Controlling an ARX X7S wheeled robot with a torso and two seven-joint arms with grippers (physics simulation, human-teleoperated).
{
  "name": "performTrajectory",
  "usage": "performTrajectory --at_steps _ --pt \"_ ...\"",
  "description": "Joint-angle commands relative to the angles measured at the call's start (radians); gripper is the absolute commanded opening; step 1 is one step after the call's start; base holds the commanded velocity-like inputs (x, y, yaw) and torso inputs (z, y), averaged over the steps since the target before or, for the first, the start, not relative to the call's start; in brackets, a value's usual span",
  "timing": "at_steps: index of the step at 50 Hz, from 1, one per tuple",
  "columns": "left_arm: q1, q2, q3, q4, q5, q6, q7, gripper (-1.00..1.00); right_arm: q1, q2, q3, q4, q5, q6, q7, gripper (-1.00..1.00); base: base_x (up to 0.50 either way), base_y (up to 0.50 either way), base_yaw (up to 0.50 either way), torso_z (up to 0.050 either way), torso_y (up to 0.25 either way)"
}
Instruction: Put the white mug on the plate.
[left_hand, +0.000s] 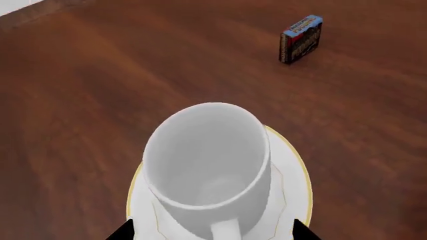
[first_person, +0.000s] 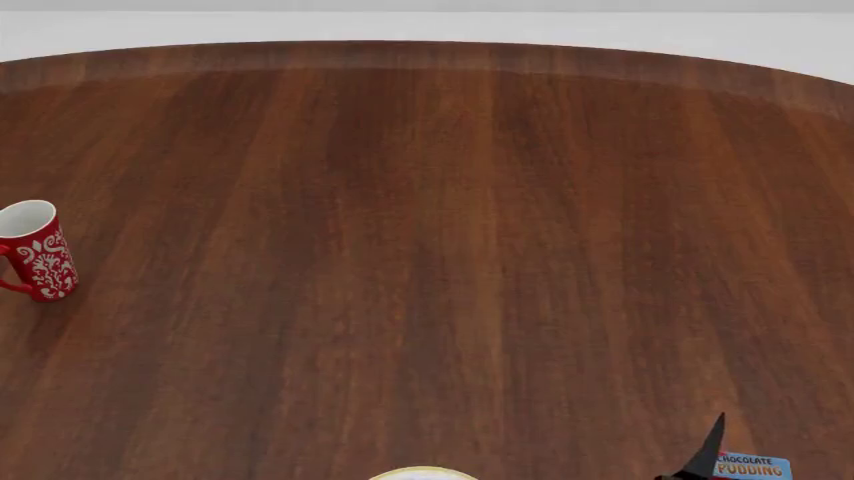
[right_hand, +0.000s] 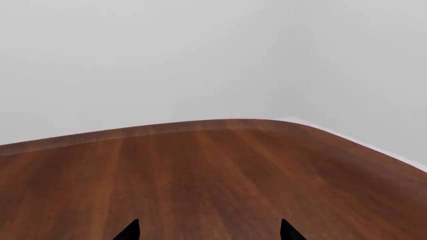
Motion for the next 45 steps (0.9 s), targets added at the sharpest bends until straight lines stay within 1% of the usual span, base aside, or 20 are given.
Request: performTrajectory --at_steps 1,10,21,28,45 --pt "-0.005 -0.031 -0.029 0.117 -0.006 -0.027 -0.041 1.00 0.001 0.003 -0.003 0.004 0.002 -0.002 0.002 1.00 0.00 0.00 0.00 0.000 0.000" --pt "-0.016 -0.057 -0.084 0.235 -0.025 -0.050 -0.081 1.00 0.000 0.006 -0.005 0.001 0.002 0.001 0.008 1.00 0.00 0.00 0.00 0.000 0.000" --pt "-0.010 -0.087 -0.228 0.324 -0.074 -0.060 -0.150 1.00 0.007 0.013 -0.012 -0.004 0.003 0.011 0.013 1.00 0.00 0.00 0.00 0.000 0.000" --pt "0.012 -0.109 -0.295 0.341 -0.088 -0.044 -0.178 1.00 0.008 0.017 -0.015 -0.012 0.002 0.018 0.019 1.00 0.00 0.00 0.00 0.000 0.000" --pt "0.123 -0.146 -0.494 0.310 -0.107 0.066 -0.251 1.00 0.001 0.025 -0.012 -0.032 0.008 0.026 0.030 1.00 0.00 0.00 0.00 0.000 0.000"
